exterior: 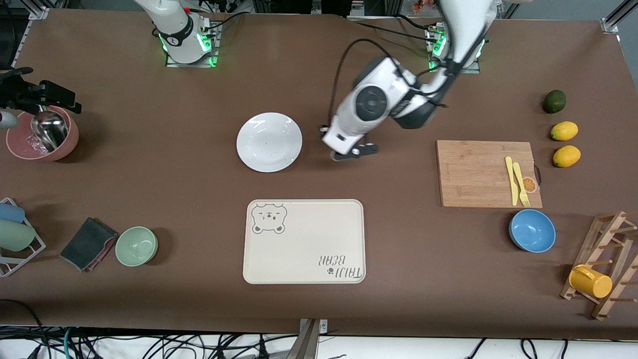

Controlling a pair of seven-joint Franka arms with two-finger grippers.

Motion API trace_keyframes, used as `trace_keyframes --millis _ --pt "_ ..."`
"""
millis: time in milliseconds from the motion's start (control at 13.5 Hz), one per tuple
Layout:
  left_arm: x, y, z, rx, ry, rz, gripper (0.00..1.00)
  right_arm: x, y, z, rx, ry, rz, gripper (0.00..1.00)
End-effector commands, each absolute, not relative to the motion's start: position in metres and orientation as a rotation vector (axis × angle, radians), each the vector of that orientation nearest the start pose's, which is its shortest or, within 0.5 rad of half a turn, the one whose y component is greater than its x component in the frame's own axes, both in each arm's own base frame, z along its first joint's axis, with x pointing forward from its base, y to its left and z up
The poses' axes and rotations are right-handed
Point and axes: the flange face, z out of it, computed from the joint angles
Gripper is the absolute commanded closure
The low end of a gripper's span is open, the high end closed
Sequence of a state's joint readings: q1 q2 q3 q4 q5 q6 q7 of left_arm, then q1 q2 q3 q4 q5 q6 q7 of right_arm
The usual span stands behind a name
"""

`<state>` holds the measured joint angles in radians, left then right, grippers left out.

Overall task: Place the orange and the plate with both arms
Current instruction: 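Carry the orange with the left gripper over the white plate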

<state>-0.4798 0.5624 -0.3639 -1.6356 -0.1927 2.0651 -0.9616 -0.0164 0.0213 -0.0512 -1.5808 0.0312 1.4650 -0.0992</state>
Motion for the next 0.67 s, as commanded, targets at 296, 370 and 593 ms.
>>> trace_keyframes --millis 296,370,593 --pt "0.403 -0.615 0.242 -3.317 -0.507 0.445 0.83 0.544 -0.035 0.603 -3.084 -0.052 0.21 0.0" --pt "0.404 -0.616 0.234 -3.331 -0.515 0.407 0.73 0.544 -0.034 0.603 -3.084 -0.055 0.21 0.0" --pt "0.404 -0.616 0.218 -3.325 -0.522 0.407 0.08 0.543 -0.035 0.604 -3.084 -0.05 0.21 0.0"
